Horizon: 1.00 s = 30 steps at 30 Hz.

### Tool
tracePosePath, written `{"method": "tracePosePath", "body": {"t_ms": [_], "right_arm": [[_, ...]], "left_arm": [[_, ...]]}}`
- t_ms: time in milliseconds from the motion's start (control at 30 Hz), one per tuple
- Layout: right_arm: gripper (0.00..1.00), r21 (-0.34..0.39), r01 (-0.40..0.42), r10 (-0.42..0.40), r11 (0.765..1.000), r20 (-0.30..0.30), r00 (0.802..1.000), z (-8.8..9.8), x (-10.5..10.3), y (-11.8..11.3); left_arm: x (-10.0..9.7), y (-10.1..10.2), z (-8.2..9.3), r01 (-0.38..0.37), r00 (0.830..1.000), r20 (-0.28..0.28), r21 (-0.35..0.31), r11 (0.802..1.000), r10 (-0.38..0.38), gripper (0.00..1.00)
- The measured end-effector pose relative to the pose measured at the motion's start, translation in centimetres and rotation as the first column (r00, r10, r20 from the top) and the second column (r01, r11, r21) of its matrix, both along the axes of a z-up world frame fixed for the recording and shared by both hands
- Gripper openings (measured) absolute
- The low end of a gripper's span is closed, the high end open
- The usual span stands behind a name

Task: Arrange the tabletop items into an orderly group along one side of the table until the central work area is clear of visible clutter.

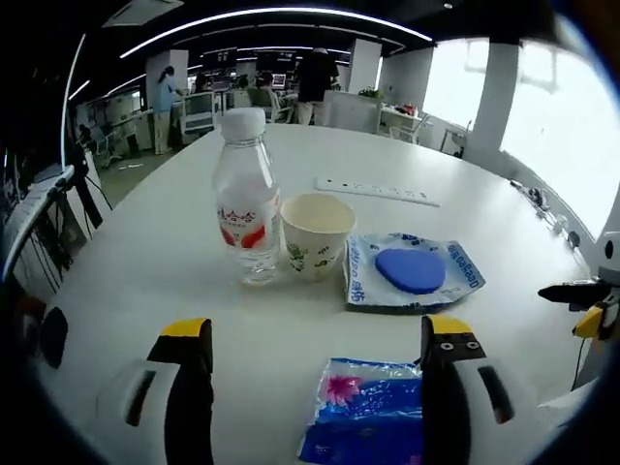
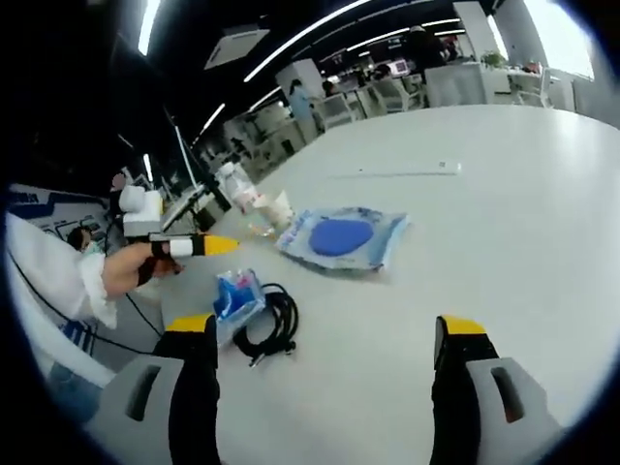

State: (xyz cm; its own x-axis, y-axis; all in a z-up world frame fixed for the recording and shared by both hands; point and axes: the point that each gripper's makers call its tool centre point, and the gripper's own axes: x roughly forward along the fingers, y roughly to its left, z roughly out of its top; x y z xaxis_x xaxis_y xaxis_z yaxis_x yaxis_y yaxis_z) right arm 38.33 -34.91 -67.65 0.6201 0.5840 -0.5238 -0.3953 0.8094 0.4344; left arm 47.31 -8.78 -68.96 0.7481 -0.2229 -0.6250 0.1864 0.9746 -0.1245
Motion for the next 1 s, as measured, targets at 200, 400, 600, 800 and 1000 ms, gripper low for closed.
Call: {"method": "tracePosePath", "body": {"t_ms": [200,400,600,800,1000], "right_arm": [[0.89,0.001,-0.005,0.005,1.0,0.01,1.0,0.3,0.2,0.2],[0.87,0.003,0.013,-0.013,1.0,-0.005,1.0,-0.2,0.1,-0.6],[0.84,0.006,0.036,-0.036,0.999,-0.006,0.999,-0.2,0.3,-1.5],[0.81,0.004,0.04,-0.04,0.999,-0.015,0.999,-0.3,0.3,-1.7],[0.79,0.006,0.042,-0.042,0.999,-0.024,0.999,-0.5,0.2,-1.9]], "left_arm": [[-0.9,0.9,-0.5,-0.006,1.0,-0.011,-0.013,1.0,0.006,0.89],[-2.8,1.4,-1.2,0.009,1.0,-0.025,-0.058,0.998,-0.01,0.84],[-4.7,1.3,-2.4,0.034,0.998,-0.052,-0.09,0.995,-0.039,0.8],[-5.7,0.6,-3.9,0.044,0.995,-0.088,-0.125,0.991,-0.055,0.78],[-5.3,0.0,-4.2,0.06,0.993,-0.096,-0.156,0.986,-0.076,0.69]]}}
